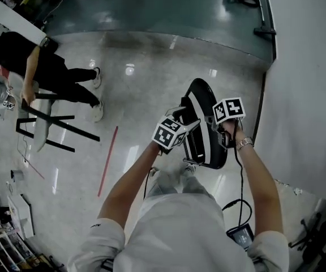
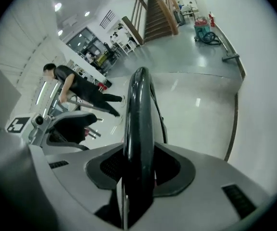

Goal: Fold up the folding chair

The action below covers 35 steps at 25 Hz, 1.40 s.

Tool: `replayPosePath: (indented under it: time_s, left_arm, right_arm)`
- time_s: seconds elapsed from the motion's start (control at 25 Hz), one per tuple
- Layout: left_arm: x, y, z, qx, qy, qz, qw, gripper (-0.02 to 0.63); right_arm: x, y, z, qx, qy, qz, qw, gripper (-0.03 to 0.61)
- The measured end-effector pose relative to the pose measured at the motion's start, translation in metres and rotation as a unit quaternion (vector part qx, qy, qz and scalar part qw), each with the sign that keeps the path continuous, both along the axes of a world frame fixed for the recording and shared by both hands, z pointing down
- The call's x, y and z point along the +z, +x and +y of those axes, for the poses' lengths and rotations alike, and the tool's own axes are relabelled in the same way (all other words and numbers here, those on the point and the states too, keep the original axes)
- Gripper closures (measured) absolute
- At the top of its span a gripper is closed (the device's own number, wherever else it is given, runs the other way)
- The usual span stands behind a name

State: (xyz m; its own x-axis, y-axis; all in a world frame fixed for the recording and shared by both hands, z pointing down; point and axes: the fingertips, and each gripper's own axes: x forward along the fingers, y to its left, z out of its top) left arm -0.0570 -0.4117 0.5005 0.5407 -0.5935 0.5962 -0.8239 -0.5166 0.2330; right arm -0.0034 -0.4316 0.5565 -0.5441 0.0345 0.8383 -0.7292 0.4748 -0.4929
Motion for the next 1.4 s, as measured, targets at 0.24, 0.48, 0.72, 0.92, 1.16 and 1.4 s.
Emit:
replayPosePath:
  time_s: [0.24,0.48,0.72,0.92,1.16,1.4]
  left_arm:
    - [-0.017,0.022,-0.012,0.109,0.024,-0.069,0.9913,0.324]
    - [-0.005,0.049,-0.025,0.27,0.073,-0.19,0.9412,0.324]
    - [-0.01,0.052,-0.034,0.402,0.121,-0.296,0.8578,0.324]
    - [-0.014,0.059,-0.017,0.552,0.178,-0.35,0.7358,0.324]
    - [0.008,0.052,-0.001,0.684,0.164,-0.349,0.6195,0.325]
    - [0.041,0.026,0.023,0.787,0.127,-0.353,0.4901,0.407]
  right_arm:
    - [-0.001,0.024,0.008,0.013,0.028,0.024,0.999,0.424]
    - [-0.002,0.037,0.014,0.059,0.03,0.009,0.998,0.425]
    - [-0.008,0.026,0.029,0.098,0.034,-0.009,0.995,0.426]
    - [-0.021,-0.002,0.053,0.118,0.025,-0.029,0.992,0.435]
    - [-0.025,-0.015,0.061,0.126,0.041,-0.027,0.991,0.451]
    - [-0.033,-0.036,0.077,0.13,0.025,-0.075,0.988,0.448]
